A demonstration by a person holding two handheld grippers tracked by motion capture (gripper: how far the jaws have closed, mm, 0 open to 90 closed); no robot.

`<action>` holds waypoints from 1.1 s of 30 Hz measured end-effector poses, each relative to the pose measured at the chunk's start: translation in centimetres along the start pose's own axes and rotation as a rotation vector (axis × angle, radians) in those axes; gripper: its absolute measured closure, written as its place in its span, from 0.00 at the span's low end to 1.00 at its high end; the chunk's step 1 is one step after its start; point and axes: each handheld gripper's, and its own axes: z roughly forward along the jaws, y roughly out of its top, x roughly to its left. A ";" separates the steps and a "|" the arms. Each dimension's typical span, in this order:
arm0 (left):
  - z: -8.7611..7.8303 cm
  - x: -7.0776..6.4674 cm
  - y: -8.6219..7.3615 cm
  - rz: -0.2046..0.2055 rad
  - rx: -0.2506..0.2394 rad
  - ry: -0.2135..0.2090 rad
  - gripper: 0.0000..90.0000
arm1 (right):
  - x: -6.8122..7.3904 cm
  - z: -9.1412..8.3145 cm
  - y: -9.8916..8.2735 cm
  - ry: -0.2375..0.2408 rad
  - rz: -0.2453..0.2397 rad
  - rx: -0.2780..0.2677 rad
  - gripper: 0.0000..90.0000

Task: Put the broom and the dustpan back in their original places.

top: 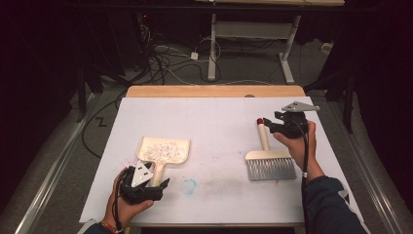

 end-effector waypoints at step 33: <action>0.1 -0.3 -0.1 0.014 -0.002 0.015 0.21 | 3.6 -3.0 -1.1 -0.060 -0.045 -0.168 0.20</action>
